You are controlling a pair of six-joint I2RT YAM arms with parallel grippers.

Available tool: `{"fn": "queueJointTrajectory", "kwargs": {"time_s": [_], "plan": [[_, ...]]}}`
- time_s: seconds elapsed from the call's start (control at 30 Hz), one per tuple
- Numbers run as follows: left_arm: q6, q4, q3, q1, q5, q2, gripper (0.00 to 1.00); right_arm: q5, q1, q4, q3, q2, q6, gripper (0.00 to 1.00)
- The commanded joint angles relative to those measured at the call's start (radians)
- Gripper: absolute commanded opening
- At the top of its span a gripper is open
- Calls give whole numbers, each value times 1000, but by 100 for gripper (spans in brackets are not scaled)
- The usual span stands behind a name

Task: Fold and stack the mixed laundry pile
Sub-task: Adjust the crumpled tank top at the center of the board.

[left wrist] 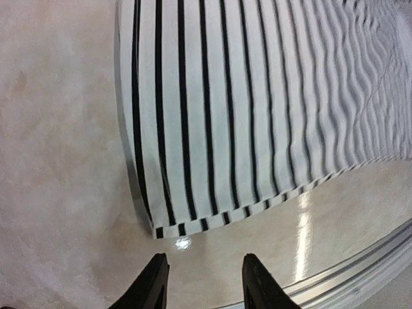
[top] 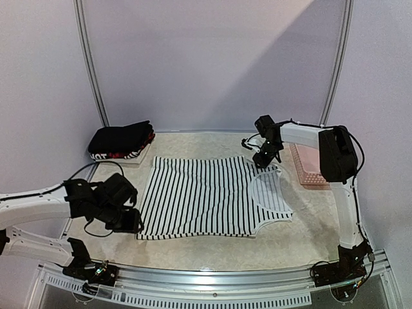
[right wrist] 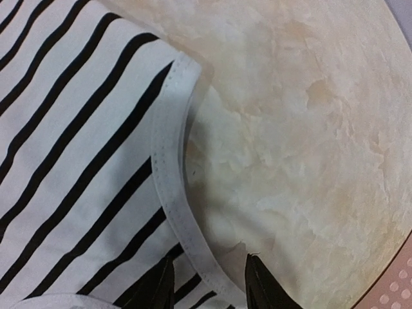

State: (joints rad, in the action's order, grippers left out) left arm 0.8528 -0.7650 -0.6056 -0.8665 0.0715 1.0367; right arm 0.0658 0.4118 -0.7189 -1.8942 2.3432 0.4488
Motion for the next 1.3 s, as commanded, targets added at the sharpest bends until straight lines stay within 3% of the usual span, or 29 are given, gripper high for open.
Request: {"fn": "queueJointTrajectory", "kwargs": {"time_s": [0.0,0.2,0.33,0.43,0.6,0.9,1.03,1.13,1.27], "plan": [[-116,-133,-251,31,238,-16,43,-69,-4,-58,49,-174,-32,42],[-284,-10,-391,169,176,258,44,-279,17,-128,281,-381,-8,44],[-316,83,-428,200,97,432,42,-326,53,-141,541,-541,92,44],[-310,116,-414,193,31,475,41,-323,55,-153,718,-658,149,44],[-296,142,-304,190,-5,438,41,-264,56,-139,927,-820,215,45],[-216,153,-75,152,-59,302,41,-101,55,-32,1078,-803,271,38],[-177,174,9,140,-64,243,41,-41,56,-4,1127,-794,287,24],[-146,189,60,125,-64,218,41,-28,54,-1,1154,-808,290,6],[-67,204,134,76,-99,140,37,8,57,-8,1210,-879,293,0]]}}
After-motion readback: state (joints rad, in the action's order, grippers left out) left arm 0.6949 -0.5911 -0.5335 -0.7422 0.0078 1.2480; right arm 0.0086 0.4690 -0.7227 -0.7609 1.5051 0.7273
